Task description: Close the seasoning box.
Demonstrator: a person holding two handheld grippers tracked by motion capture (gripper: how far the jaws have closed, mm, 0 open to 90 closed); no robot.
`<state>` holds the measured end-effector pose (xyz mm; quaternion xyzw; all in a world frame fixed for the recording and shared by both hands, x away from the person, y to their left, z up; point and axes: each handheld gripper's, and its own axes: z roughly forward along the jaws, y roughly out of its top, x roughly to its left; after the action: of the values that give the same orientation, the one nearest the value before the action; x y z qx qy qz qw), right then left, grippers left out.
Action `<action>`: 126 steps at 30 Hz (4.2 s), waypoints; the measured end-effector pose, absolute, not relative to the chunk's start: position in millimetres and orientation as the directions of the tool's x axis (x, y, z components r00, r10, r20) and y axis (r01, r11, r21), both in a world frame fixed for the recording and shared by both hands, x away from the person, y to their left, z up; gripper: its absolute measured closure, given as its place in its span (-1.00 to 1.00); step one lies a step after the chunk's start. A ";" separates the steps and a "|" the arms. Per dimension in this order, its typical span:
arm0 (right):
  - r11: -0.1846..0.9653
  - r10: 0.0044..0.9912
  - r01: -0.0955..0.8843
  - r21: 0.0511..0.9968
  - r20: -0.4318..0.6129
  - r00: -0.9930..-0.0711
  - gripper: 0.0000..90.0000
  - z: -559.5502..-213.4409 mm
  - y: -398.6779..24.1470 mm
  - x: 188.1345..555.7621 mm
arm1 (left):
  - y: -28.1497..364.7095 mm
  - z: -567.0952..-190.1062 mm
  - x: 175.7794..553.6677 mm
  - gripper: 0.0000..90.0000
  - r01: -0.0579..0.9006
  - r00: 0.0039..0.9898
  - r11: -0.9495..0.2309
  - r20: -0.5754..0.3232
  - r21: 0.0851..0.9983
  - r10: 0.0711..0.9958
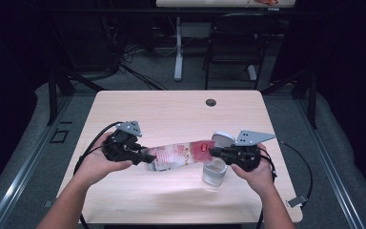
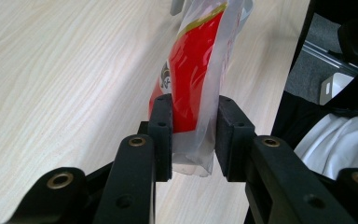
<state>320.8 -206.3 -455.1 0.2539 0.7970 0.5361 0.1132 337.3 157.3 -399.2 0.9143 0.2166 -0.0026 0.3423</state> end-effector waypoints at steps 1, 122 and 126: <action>0.296 0.527 0.285 0.912 0.093 -0.845 0.97 -455.2 -206.6 320.8 | 157.1 -398.6 337.6 0.57 0.399 0.906 -0.671 -0.153 0.626 0.395; 0.257 0.559 0.318 0.912 0.128 -0.819 0.97 -463.1 -221.0 320.5 | 131.5 -360.4 346.3 0.60 0.345 0.926 -0.708 -0.101 0.616 0.363; 0.259 0.560 0.318 0.912 0.126 -0.819 0.97 -463.2 -220.9 320.2 | 131.7 -360.7 346.2 0.60 0.346 0.925 -0.706 -0.102 0.617 0.365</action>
<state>320.2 -220.9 -463.2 0.2792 0.7856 0.5407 0.1121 346.2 131.7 -360.7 0.9236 0.1925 0.0141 0.3313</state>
